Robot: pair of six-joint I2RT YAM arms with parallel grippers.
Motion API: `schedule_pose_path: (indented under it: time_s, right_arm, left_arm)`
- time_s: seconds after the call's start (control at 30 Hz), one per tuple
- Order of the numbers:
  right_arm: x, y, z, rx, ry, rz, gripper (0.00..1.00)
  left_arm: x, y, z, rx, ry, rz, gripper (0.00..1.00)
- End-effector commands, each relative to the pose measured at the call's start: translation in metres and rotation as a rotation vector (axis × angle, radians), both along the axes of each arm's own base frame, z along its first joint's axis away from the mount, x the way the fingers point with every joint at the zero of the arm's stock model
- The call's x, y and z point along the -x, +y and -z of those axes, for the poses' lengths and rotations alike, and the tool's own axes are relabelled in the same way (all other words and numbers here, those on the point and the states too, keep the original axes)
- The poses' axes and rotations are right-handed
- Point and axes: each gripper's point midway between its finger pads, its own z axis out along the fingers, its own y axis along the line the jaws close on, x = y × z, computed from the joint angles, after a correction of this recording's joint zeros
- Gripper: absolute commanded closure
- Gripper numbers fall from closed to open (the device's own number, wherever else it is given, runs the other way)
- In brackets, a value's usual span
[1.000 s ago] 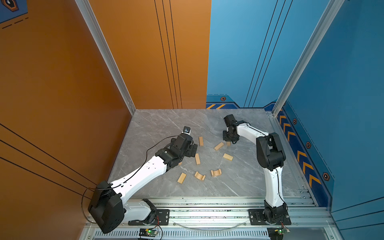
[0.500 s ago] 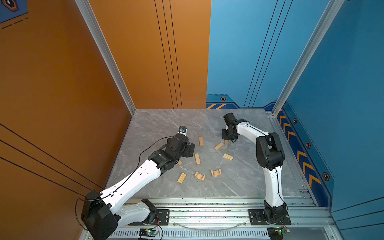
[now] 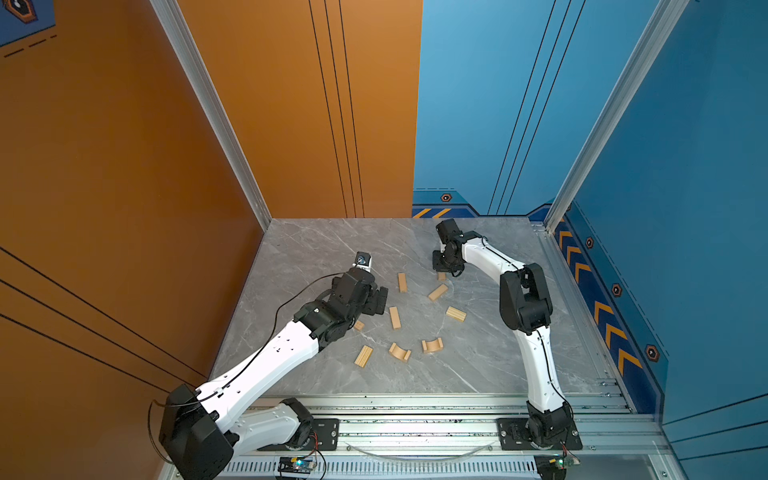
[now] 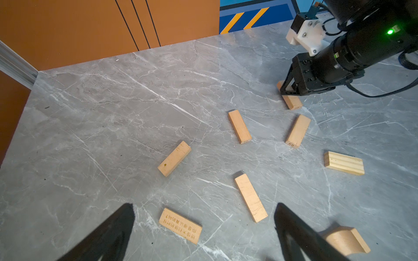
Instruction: Build the wood block tower
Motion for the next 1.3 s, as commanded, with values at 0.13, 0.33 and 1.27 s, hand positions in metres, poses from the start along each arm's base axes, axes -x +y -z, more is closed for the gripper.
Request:
schedule_pose_path:
  time_s: [0.13,0.33,1.27]
  right_arm:
    - [0.005,0.037,0.008,-0.018,0.039,-0.026,0.81]
    - [0.01,0.052,0.012,-0.016,0.04,-0.038,0.81]
    - [0.022,0.072,-0.058,-0.056,-0.063,-0.064,0.42]
  left_arm:
    - [-0.001,0.005,0.009,-0.005,0.02,-0.021,0.02]
    - [0.001,0.007,0.011,-0.004,0.018,-0.019,0.02]
    - [0.014,0.007,0.022,0.115,0.04,-0.015,0.02]
